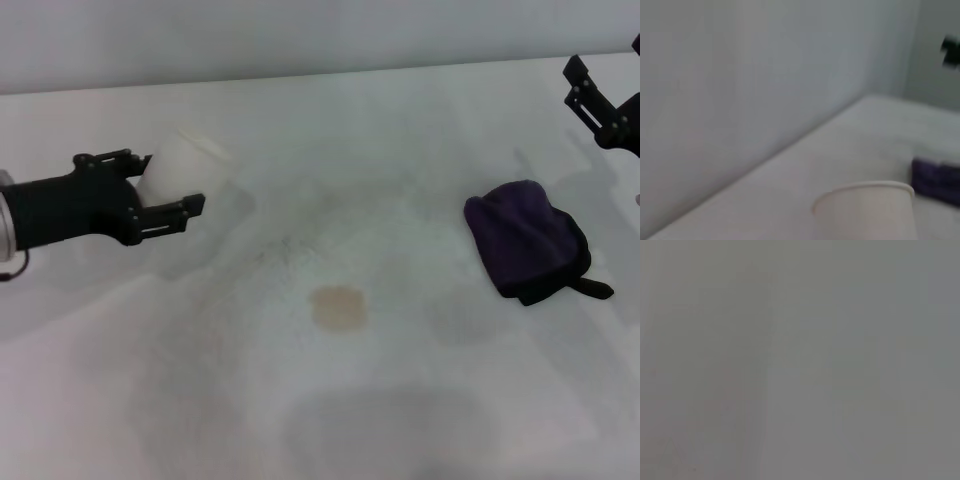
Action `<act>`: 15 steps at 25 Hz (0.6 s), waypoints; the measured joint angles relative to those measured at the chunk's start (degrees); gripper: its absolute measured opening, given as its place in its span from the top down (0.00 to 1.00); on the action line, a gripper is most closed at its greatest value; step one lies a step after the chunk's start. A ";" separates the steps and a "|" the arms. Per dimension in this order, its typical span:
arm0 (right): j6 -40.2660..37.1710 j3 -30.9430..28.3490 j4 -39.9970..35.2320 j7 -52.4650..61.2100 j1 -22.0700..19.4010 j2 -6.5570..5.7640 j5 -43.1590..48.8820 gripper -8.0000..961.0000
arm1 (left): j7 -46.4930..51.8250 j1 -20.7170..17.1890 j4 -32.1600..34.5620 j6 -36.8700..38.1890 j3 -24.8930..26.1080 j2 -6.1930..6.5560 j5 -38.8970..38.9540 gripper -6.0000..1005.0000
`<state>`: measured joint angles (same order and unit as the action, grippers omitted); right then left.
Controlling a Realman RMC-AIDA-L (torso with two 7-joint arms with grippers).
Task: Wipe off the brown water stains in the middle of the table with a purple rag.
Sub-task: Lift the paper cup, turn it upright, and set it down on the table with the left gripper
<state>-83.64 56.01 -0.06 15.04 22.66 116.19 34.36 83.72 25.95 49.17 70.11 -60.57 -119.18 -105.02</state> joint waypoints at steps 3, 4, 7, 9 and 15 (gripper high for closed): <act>-0.12 0.06 -0.02 -0.01 0.13 0.00 0.11 0.10 | -9.50 -1.49 -5.54 -0.07 0.09 0.00 9.09 0.27; -0.14 0.08 -0.02 -0.01 0.18 0.00 0.16 0.10 | -12.17 -2.06 -6.76 -0.09 0.08 0.00 11.29 0.27; -0.16 0.29 -0.03 -0.05 0.27 0.00 0.24 0.10 | -23.88 -4.69 -12.67 0.23 -0.09 0.01 20.36 0.27; -0.17 0.31 -0.03 -0.07 0.27 0.00 0.26 0.10 | -26.01 -5.18 -13.72 0.43 -0.09 0.01 21.65 0.27; -0.20 0.41 -0.03 -0.09 0.28 0.00 0.36 0.10 | -39.34 -6.93 -22.75 2.65 -0.08 -0.05 28.12 0.27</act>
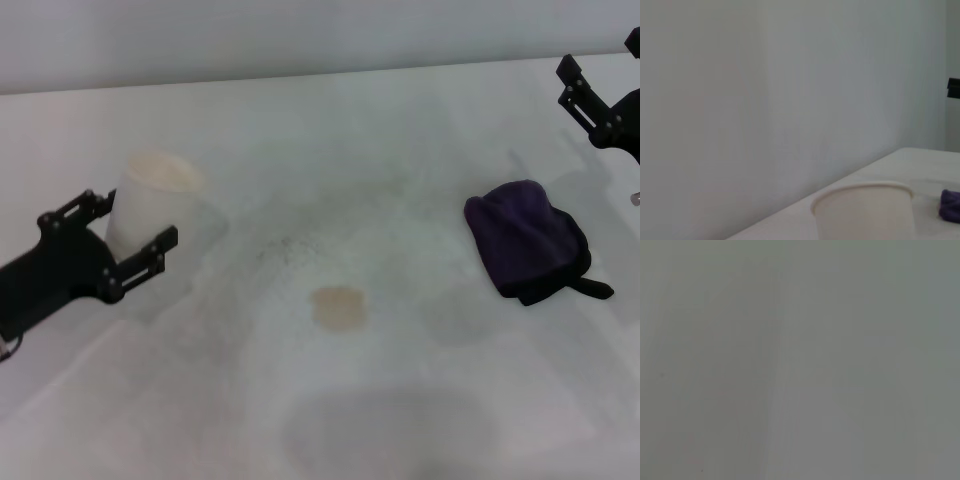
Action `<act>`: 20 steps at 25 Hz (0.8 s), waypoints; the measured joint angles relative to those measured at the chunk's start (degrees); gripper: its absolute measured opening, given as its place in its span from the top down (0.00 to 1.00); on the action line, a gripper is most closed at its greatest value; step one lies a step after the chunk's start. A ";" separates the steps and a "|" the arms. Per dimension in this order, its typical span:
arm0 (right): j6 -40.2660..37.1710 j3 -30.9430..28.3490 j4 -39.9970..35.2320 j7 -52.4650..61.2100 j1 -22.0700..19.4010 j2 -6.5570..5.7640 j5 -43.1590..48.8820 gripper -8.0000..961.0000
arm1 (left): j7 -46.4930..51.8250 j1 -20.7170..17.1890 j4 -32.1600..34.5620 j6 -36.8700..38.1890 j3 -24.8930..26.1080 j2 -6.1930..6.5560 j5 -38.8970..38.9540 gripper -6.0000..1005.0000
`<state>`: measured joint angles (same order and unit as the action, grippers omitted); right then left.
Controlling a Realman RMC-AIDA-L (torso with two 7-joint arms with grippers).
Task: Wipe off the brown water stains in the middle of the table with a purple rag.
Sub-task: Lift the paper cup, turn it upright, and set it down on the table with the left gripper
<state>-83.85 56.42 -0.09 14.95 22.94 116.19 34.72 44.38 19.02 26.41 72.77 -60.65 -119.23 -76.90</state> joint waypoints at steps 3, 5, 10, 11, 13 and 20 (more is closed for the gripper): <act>0.00 0.01 0.00 -0.01 -0.07 -0.02 0.01 0.10 | -5.58 -0.19 -4.75 0.49 0.01 -0.06 2.85 0.27; 0.00 0.01 0.00 -0.01 -0.21 -0.07 0.00 0.10 | -9.84 -0.24 -7.74 0.74 0.02 -0.17 4.74 0.27; -0.03 0.01 0.03 0.00 -0.48 -0.15 0.00 0.10 | -18.26 -0.27 -13.42 0.85 0.02 -0.28 8.99 0.27; -0.03 0.01 0.09 0.01 -0.52 -0.17 0.00 0.10 | -18.94 -0.27 -14.04 0.80 0.04 -0.29 9.56 0.27; -0.03 0.01 0.20 0.01 -0.58 -0.18 0.00 0.10 | -20.23 -0.28 -15.41 0.63 0.07 -0.30 10.68 0.27; 0.03 0.01 0.39 0.02 -0.73 -0.25 0.00 0.10 | -21.01 -0.30 -17.78 -0.57 0.39 -0.30 11.23 0.27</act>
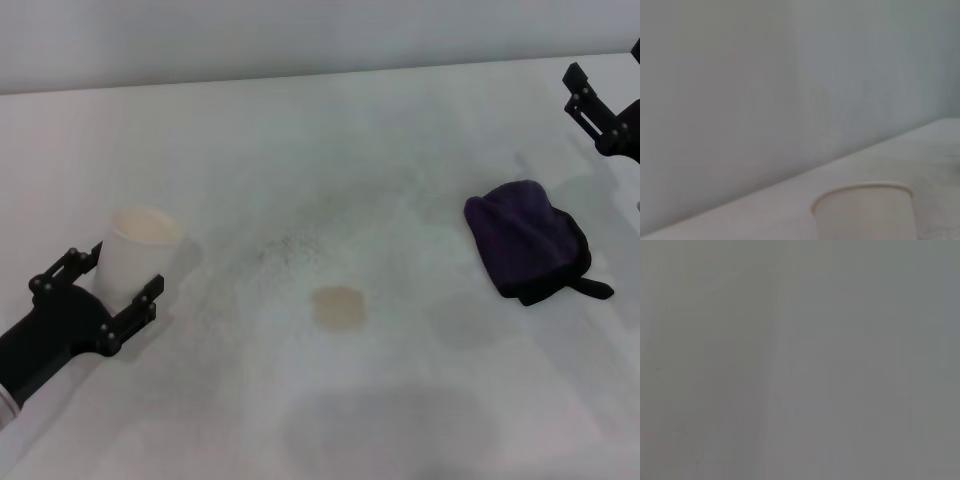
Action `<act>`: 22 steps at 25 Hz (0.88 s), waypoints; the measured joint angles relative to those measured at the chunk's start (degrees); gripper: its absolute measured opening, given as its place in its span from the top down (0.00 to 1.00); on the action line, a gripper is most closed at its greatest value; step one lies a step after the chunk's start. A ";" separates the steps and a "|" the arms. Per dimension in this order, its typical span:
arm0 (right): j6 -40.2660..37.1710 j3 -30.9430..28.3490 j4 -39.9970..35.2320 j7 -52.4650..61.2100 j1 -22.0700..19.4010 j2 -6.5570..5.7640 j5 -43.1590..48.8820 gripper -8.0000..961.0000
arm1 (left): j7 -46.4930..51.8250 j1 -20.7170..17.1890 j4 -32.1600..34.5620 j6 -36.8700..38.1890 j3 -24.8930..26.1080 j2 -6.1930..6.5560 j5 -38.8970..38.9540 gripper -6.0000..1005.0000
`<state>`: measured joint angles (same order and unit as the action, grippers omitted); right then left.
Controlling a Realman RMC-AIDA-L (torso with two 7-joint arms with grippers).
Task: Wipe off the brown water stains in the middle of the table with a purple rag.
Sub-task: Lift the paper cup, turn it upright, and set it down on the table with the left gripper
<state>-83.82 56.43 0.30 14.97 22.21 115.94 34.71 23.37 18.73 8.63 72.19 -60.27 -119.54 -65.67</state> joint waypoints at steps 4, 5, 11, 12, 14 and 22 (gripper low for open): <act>-0.05 0.00 0.03 0.02 -0.14 -0.03 0.00 0.10 | 0.03 0.26 -1.06 -1.30 -0.02 0.00 0.31 0.27; -0.06 0.00 0.04 0.02 -0.14 -0.01 0.00 0.10 | -0.02 0.34 -1.56 -2.53 -0.22 0.00 0.66 0.27; -0.03 0.00 0.05 0.05 -0.15 0.11 0.00 0.10 | -0.60 -0.34 -1.57 -3.05 -0.26 -0.08 0.74 0.27; 0.12 0.00 0.05 0.06 -0.12 0.15 0.00 0.10 | -1.10 -0.72 -1.58 -2.94 -0.27 -0.11 0.74 0.27; 0.25 0.00 0.05 0.06 -0.06 0.17 0.00 0.10 | -2.16 -1.26 -1.60 -2.66 -0.29 -0.21 0.74 0.27; 0.87 0.00 0.14 0.02 0.15 0.16 0.00 0.10 | -6.03 -3.66 -2.68 -0.04 -0.38 -0.44 0.74 0.27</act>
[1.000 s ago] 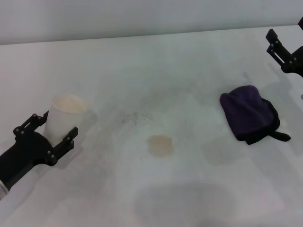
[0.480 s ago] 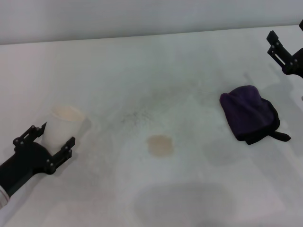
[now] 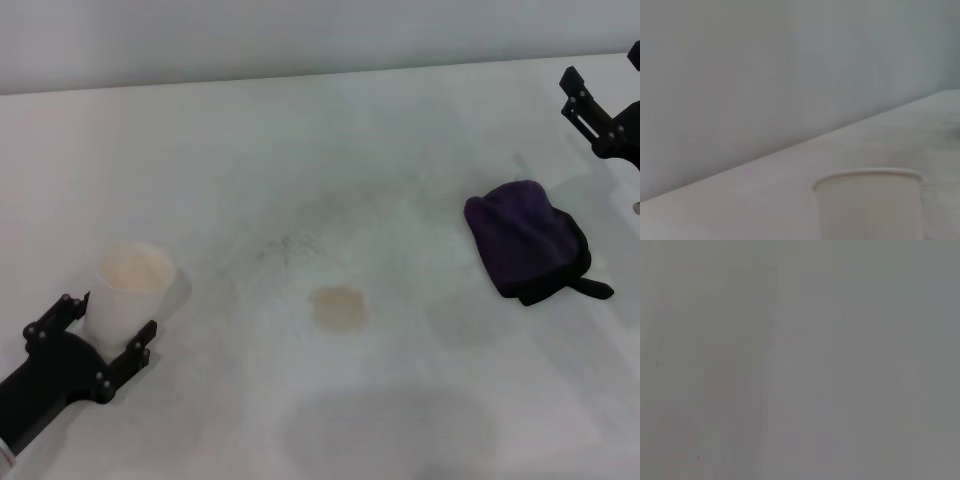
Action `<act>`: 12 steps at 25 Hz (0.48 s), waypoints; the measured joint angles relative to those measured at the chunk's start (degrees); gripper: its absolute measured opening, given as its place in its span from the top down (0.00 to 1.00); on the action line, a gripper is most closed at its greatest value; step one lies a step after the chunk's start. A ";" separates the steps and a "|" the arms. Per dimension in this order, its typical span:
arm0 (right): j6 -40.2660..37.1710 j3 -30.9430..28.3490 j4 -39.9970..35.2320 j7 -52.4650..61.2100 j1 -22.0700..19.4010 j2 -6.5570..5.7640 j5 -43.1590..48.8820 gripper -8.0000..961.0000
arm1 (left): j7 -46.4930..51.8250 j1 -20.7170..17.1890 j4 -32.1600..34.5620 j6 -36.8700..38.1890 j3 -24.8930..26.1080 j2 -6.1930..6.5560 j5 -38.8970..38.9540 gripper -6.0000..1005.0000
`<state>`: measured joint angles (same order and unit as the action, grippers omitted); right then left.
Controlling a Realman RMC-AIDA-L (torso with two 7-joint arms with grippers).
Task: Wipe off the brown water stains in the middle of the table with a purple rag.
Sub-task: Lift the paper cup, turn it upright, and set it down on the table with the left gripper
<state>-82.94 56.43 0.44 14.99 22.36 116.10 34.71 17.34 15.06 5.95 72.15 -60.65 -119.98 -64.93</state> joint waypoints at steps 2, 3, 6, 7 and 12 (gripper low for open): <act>0.21 0.00 0.00 -0.04 0.04 0.00 0.00 0.10 | -1.24 -0.66 -0.33 0.37 0.14 -0.16 0.12 0.27; 0.34 0.00 0.01 -0.05 0.04 0.00 0.00 0.10 | -1.66 -0.85 -0.54 0.42 0.16 -0.21 0.31 0.27; 0.62 0.00 0.00 -0.11 0.05 0.00 0.00 0.10 | -2.95 -0.95 -2.29 0.92 0.08 -0.27 1.96 0.27; 0.67 0.00 0.00 -0.14 0.04 0.00 0.00 0.10 | -3.52 -0.95 -3.19 1.28 0.05 -0.22 2.86 0.27; 1.15 0.00 0.00 -0.20 -0.06 -0.05 0.00 0.10 | -3.81 -0.99 -3.99 1.61 0.02 -0.14 4.22 0.27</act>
<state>-81.79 56.42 0.44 14.79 22.30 116.05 34.71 13.54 14.08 1.96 73.76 -60.63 -120.12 -60.71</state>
